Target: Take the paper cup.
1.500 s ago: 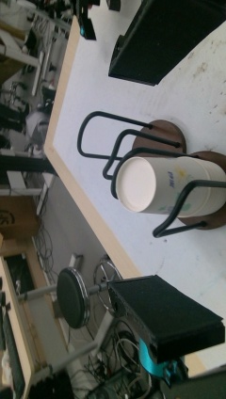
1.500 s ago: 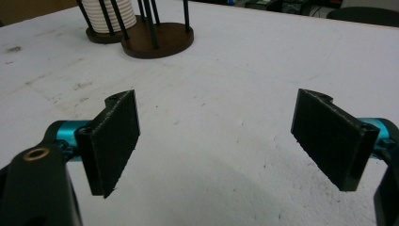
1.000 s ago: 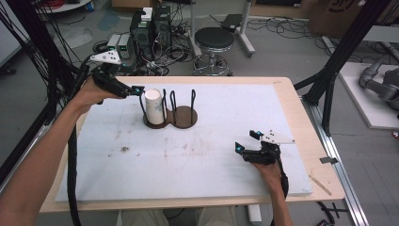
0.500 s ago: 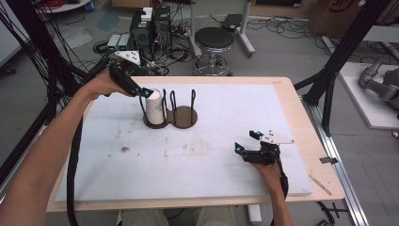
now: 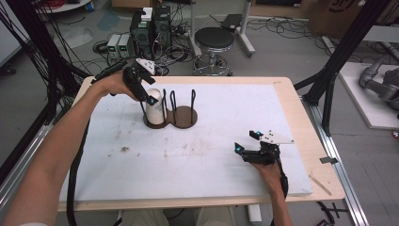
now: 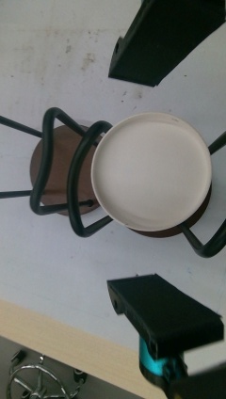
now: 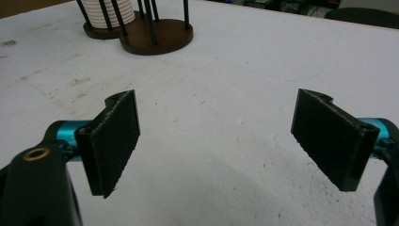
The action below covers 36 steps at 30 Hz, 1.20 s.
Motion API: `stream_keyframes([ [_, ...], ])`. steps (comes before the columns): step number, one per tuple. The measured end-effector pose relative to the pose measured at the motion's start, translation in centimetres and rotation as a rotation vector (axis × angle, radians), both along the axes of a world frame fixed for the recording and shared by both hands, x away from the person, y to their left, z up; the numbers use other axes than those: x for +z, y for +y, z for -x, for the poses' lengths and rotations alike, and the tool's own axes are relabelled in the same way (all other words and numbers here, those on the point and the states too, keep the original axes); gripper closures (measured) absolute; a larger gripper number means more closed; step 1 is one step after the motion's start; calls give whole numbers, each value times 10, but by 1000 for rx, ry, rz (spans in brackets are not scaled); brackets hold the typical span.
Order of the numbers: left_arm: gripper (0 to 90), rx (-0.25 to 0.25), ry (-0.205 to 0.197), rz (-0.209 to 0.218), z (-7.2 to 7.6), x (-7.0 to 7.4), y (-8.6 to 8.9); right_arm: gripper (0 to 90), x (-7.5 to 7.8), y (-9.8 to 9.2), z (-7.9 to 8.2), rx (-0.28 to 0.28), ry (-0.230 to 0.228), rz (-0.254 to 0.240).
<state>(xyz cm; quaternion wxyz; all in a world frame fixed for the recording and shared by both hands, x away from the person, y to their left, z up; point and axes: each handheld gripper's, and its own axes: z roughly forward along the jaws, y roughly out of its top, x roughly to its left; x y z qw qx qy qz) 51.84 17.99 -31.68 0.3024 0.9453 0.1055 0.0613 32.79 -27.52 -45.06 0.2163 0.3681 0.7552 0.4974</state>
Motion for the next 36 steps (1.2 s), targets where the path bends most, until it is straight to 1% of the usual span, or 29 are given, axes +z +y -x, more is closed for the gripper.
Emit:
stream_keyframes([
  [1, 117, -6, 4, -8, 0, -1, 0, 162, 0, 0, 0, -1, 2, 2],
  [2, 147, -11, 12, -18, -1, -3, -1, 163, 0, 0, 0, 1, 0, 2],
  [3, 147, -7, 16, -27, -2, -4, -1, 162, 0, 0, 0, -2, 5, -1],
  [6, 146, 3, 17, -28, -3, -6, 0, 162, 0, 0, 0, -2, 5, 0],
  [9, 147, 9, 15, -42, -4, -8, 0, 162, 0, 0, 0, -3, 1, 0],
  [10, 147, 12, 17, -41, -4, -9, 0, 162, 0, 0, 0, -2, 8, -2],
  [12, 148, 14, 17, -53, -5, -10, 1, 162, 0, 0, 0, -1, 6, -1],
  [16, 182, 15, 29, -55, -5, -11, 0, 162, 0, 0, 0, -1, 9, 4],
  [18, 191, 10, 28, -61, -5, -11, 0, 162, 0, 0, 0, -2, 9, 4],
  [19, 218, 9, 31, -58, -4, -11, 0, 163, 0, 0, 0, -1, 7, 7],
  [20, 218, 6, 34, -58, -4, -11, 0, 163, 0, 0, 0, -1, 7, 7],
  [22, 246, 3, 40, -61, -4, -10, -1, 163, 0, 0, 0, -1, 7, 8],
  [24, 302, -2, 40, -64, -4, -10, -1, 163, 0, 1, 0, -2, 6, 10],
  [26, 317, -5, 40, -60, -4, -10, -1, 163, 0, 1, 0, -3, 7, 8],
  [34, 325, -1, 40, -60, -3, -8, 0, 163, 0, 1, 0, -2, 10, 10],
  [36, 326, 0, 38, -66, -3, -8, 0, 163, 0, 1, 0, -1, 9, 16],
])
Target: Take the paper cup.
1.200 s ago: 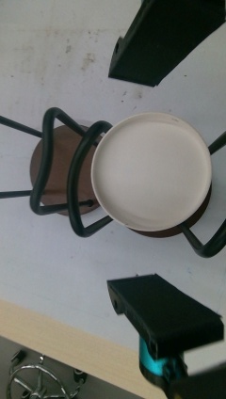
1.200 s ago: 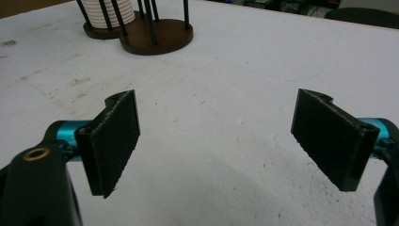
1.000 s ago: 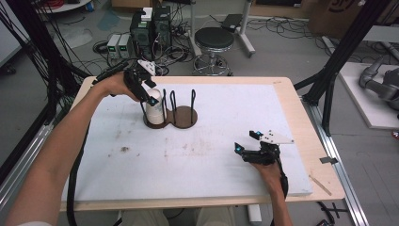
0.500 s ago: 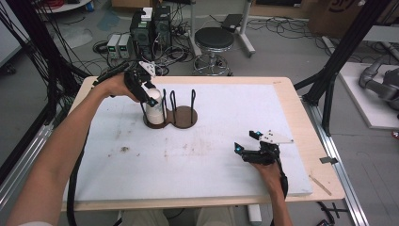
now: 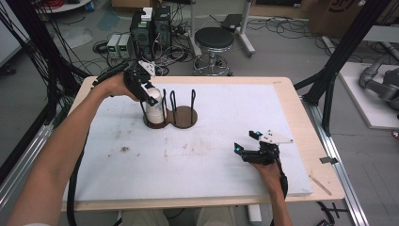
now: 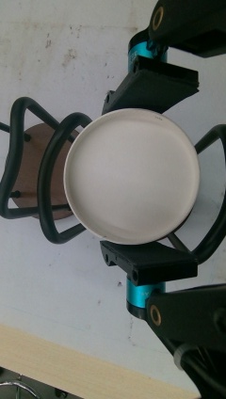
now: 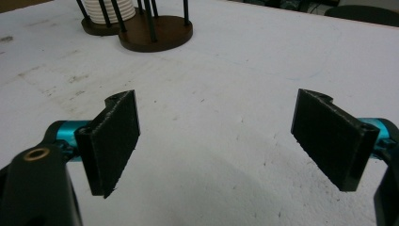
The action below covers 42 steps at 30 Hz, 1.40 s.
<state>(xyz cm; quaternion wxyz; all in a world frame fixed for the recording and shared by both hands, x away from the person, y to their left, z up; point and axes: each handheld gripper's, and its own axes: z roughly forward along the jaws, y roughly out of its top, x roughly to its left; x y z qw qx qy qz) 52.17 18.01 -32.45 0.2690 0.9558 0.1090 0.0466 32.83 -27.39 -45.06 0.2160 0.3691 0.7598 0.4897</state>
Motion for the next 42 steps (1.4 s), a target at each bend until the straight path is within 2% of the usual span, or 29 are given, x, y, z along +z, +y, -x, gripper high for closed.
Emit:
stream_keyframes([
  [15, 346, 23, -2, -5, 2, 8, 1, 163, 0, 1, 0, 1, 2, 5],
  [21, 349, 29, -13, 7, 3, 16, 2, 162, 0, 1, 0, 3, 1, 8],
  [23, 350, 35, -17, 13, 4, 22, 4, 163, 0, 1, -1, 3, -4, 11],
  [27, 355, 45, -21, 55, 7, 32, 10, 162, 0, 1, 0, 2, 2, 9],
  [30, 357, 42, -33, 48, 10, 39, 14, 162, 0, 1, 0, 3, 1, 12],
  [32, 358, 45, -43, 62, 12, 47, 15, 163, 0, 1, 0, 2, 1, 13],
  [33, 359, 47, -48, 77, 14, 57, 16, 162, 0, 2, 0, -1, 0, 13],
  [34, 360, 47, -48, 77, 14, 57, 16, 163, 0, 2, 0, -1, -1, 13],
  [36, 360, 39, -67, 88, 17, 71, 17, 163, 0, 2, 0, -1, -1, 14],
  [38, 359, 40, -73, 91, 18, 75, 17, 163, 0, 2, 0, -1, -6, 16],
  [39, 359, 42, -90, 95, 21, 84, 18, 163, 0, 2, 0, -1, -2, 16],
  [40, 359, 42, -90, 95, 21, 84, 18, 163, 0, 2, 0, -1, -4, 16],
  [42, 359, 42, -106, 110, 24, 94, 19, 163, 0, 2, 0, -3, -2, 13],
])
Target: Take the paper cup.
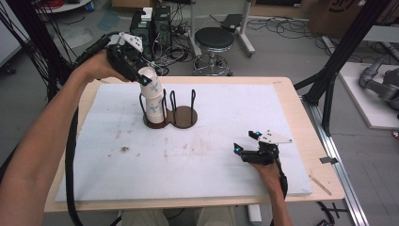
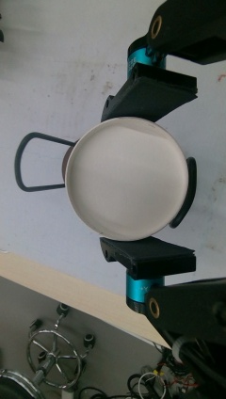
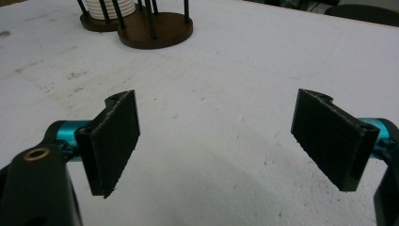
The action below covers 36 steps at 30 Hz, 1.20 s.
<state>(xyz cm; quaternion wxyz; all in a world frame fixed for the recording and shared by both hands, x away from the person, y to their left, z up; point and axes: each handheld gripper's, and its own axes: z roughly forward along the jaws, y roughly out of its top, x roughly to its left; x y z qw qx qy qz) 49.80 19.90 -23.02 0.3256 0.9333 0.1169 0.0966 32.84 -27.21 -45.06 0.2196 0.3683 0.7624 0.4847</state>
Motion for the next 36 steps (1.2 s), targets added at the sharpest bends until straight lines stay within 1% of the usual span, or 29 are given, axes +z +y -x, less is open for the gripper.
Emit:
stream_keyframes([
  [1, 359, 0, 0, 0, 0, 0, 0, 163, 0, 0, 0, 0, 0, 0],
  [3, 359, 1, -5, 17, 2, 4, 1, 163, 0, 0, 0, -2, 0, 1],
  [8, 359, 12, -9, 6, 5, 5, 4, 162, 0, 0, 1, -1, -1, -3],
  [9, 359, 13, -12, 18, 7, 7, 5, 162, 0, 0, 1, -2, -4, -4],
  [11, 359, 13, -12, 22, 8, 8, 5, 163, 0, -1, 0, -1, -7, -3],
  [12, 359, 10, -16, 22, 9, 10, 5, 163, 0, -1, 0, -3, 0, -4],
  [13, 359, 13, -19, 28, 11, 11, 6, 163, 0, 0, 0, -4, 4, -1],
  [15, 359, 17, -23, 57, 13, 12, 6, 162, 0, 0, 2, -12, -16, 0],
  [17, 359, 16, -26, 87, 17, 11, 7, 163, 0, 0, 3, -16, -23, -2],
  [18, 359, 14, -29, 93, 20, 9, 7, 163, 0, 0, 4, -15, -31, -1],
  [20, 359, 14, -27, 98, 26, 6, 7, 162, 0, -1, 3, -16, -26, -5],
  [22, 359, 11, -38, 104, 33, 4, 5, 162, 0, -1, 3, -12, -25, -4],
  [23, 359, 9, -44, 123, 41, 2, 4, 162, 0, -1, 2, -12, -18, -9],
  [24, 359, 9, -44, 123, 41, 2, 4, 162, 0, -1, 2, -12, -18, -9],
  [28, 359, -8, -57, 146, 56, 2, -1, 163, 0, -1, 2, -8, -20, -10],
  [29, 359, -11, -61, 154, 62, 3, -3, 162, 0, -2, 2, -7, -20, -12],
  [33, 359, -19, -62, 168, 71, 5, -6, 163, 0, -2, 3, -7, -16, -19],
  [36, 359, -25, -61, 203, 78, 5, -7, 163, 0, -2, 3, -5, -15, -20],
])
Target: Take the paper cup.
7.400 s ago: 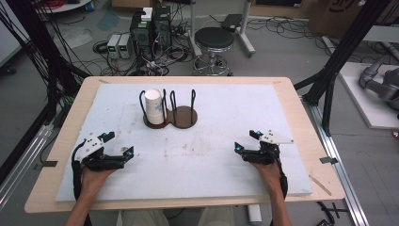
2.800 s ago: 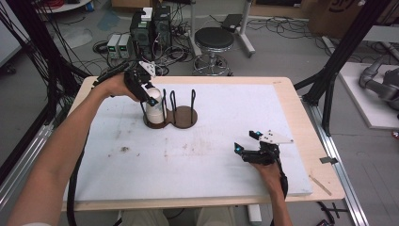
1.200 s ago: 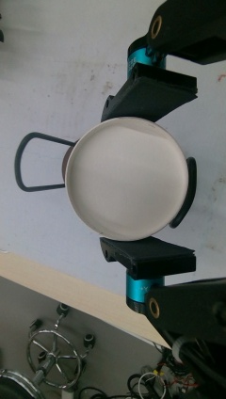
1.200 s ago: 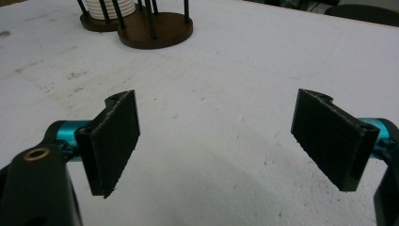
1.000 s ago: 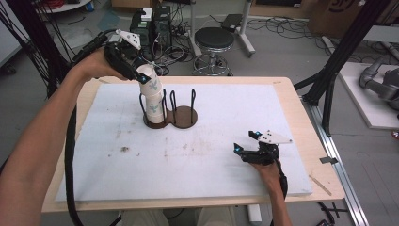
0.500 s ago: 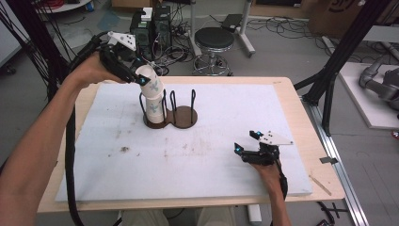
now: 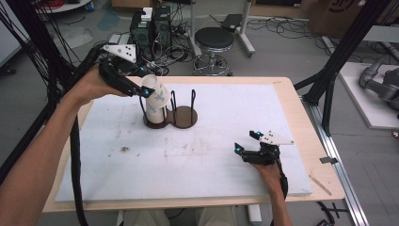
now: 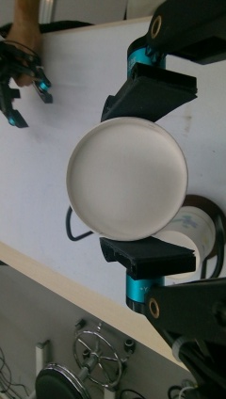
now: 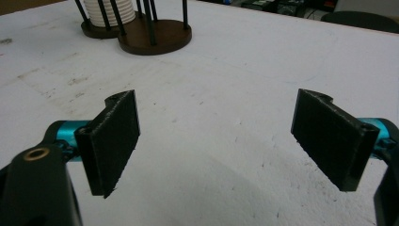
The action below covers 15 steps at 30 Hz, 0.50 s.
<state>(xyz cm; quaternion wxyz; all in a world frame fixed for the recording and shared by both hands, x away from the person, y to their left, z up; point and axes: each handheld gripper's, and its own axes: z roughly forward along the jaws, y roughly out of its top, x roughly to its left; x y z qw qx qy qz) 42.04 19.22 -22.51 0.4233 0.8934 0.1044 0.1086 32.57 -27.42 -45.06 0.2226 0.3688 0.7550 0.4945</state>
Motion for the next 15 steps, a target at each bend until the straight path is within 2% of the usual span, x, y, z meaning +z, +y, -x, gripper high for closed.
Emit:
stream_keyframes([
  [6, 358, -18, 1, 56, 12, -9, -2, 163, 0, 0, 0, 4, 1, 1],
  [8, 358, -23, 9, 92, 16, -16, -4, 162, 0, 0, -1, 5, -2, 2],
  [13, 358, -39, 11, 129, 27, -32, -8, 163, 0, 0, -1, 6, -1, 5],
  [15, 358, -41, 16, 166, 32, -40, -8, 162, 0, 0, -1, 6, 3, 4],
])
